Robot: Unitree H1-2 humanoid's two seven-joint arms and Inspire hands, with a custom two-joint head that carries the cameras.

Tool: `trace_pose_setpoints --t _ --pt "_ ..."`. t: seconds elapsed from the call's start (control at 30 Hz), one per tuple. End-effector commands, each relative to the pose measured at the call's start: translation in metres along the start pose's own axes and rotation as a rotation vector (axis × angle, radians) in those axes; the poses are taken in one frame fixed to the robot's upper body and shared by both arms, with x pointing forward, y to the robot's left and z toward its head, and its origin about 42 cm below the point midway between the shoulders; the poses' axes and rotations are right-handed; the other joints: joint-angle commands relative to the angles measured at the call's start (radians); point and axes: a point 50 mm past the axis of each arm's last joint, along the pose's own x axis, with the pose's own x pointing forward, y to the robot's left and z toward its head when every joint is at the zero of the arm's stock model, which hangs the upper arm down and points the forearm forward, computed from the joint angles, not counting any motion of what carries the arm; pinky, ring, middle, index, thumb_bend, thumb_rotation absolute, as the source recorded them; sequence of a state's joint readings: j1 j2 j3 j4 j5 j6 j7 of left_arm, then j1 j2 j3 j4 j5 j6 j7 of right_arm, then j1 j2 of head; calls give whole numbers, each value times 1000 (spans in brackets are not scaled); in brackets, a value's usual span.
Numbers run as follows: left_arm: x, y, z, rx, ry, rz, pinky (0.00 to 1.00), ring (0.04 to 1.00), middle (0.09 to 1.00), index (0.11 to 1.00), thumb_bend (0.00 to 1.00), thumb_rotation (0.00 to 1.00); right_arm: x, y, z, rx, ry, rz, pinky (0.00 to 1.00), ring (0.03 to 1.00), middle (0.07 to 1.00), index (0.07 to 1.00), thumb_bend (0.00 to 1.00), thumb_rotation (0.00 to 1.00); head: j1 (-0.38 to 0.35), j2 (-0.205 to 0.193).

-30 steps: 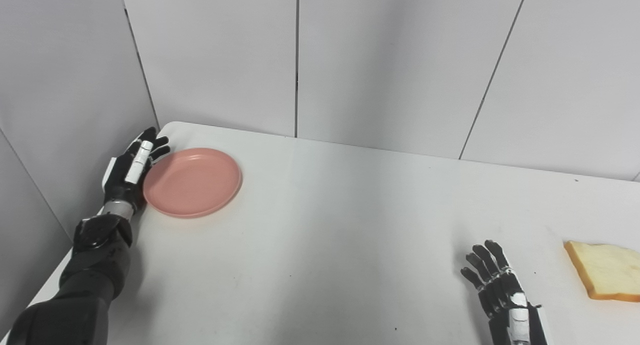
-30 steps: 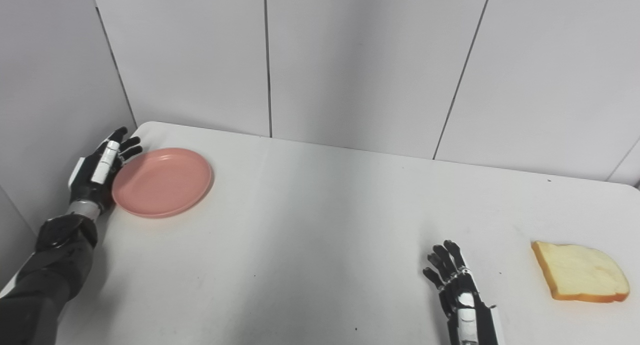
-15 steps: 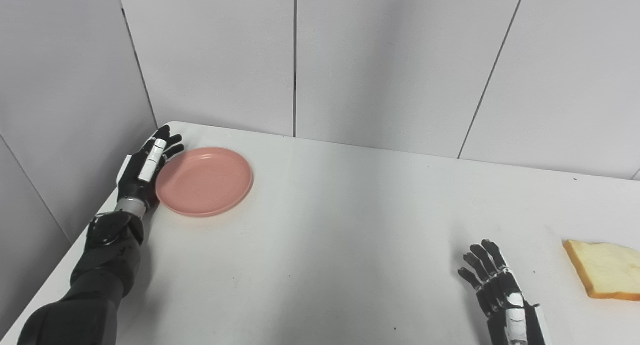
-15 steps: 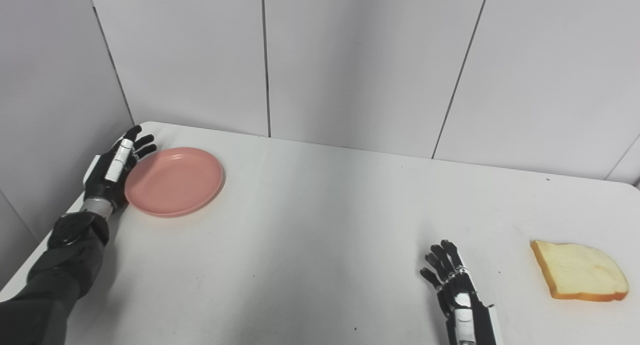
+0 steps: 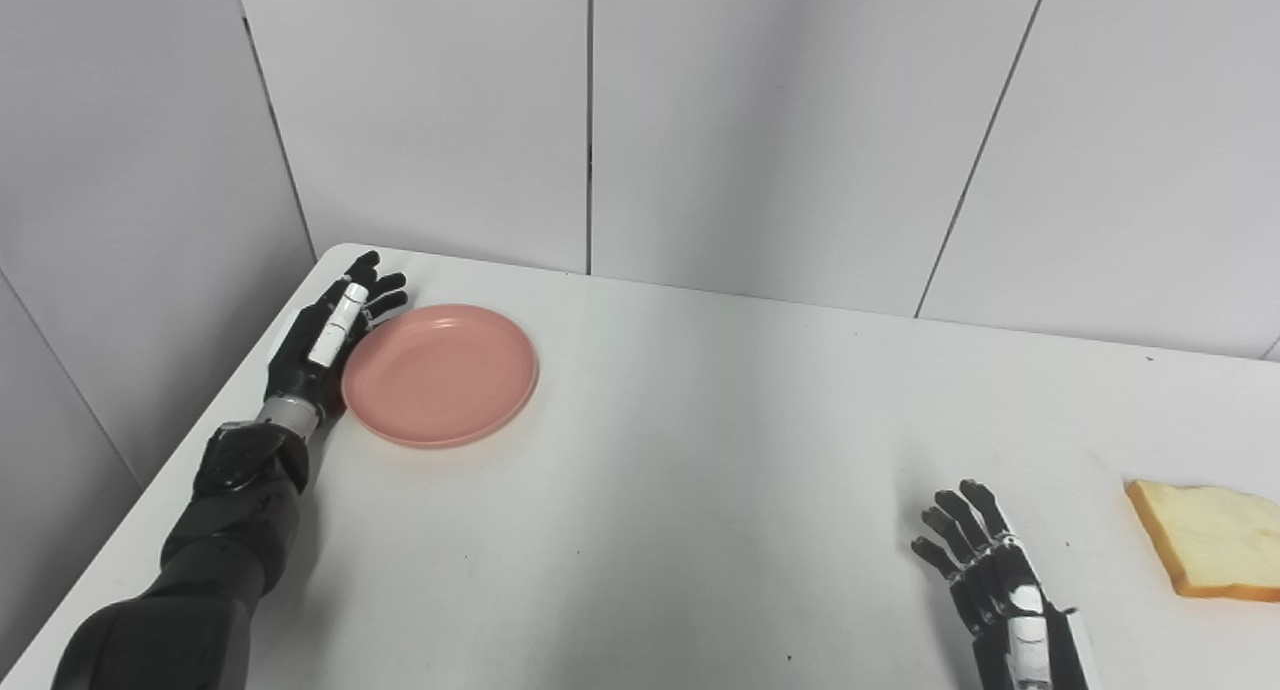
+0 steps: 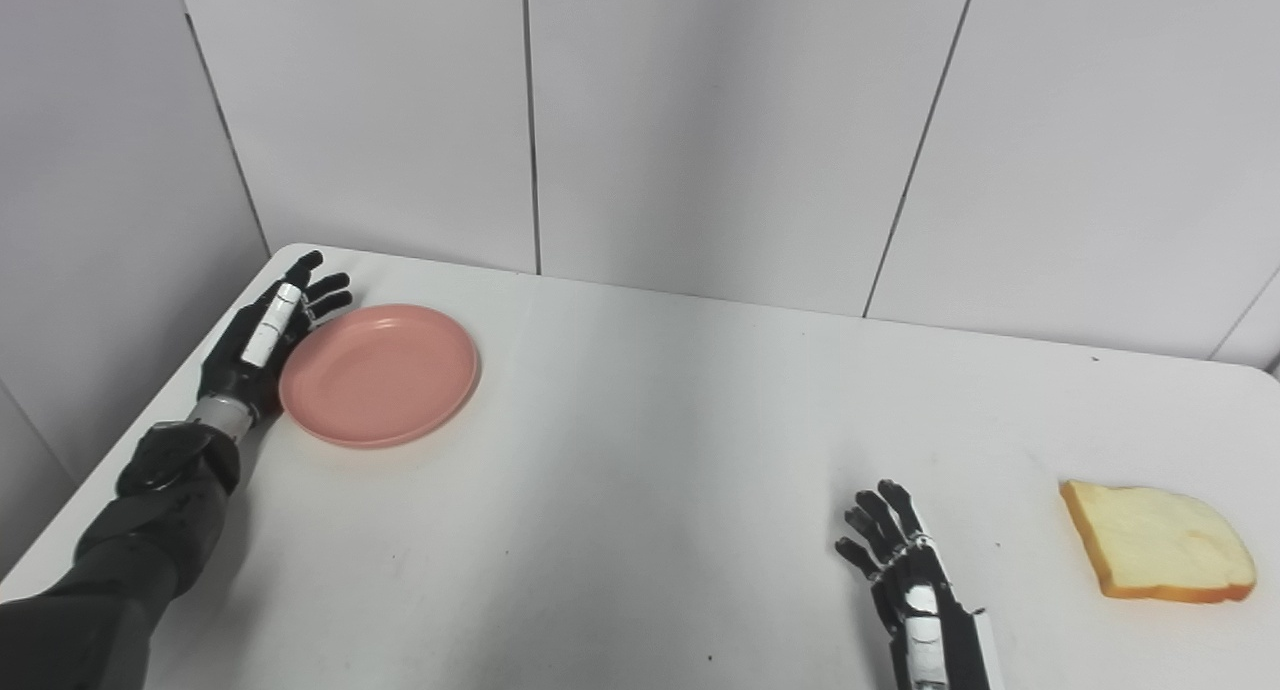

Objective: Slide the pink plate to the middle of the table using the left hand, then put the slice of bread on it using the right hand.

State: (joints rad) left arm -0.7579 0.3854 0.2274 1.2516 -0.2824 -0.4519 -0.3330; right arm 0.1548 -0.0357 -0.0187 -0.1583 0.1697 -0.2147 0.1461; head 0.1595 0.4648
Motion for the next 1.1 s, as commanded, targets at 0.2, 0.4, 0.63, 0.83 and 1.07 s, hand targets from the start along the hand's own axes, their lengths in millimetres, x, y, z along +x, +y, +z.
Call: trace_pose_setpoints --t 0.2,0.4,0.63,0.83,1.07 --pt "17 -43 10 32 -34 -111 747 840 817 887 860 698 -36 -7 -30 -5 162 -25 829 874 879 898 820 948 -8 4" --pt "18 -75 14 14 -44 -145 743 819 799 844 887 665 -36 -4 -29 -10 158 -22 817 864 870 894 823 951 -18 6" --pt "9 -94 12 -12 -29 -183 737 812 800 841 940 672 -35 -1 -29 -15 161 -22 818 860 863 888 832 953 -32 9" --pt "1 -103 11 -11 -24 -220 730 817 809 860 918 684 -35 1 -27 -10 157 -20 810 859 864 885 833 945 -40 14" --pt "-6 -121 10 -17 -23 -253 717 809 791 854 879 700 -35 2 -28 -12 156 -17 808 858 865 882 832 946 -53 20"
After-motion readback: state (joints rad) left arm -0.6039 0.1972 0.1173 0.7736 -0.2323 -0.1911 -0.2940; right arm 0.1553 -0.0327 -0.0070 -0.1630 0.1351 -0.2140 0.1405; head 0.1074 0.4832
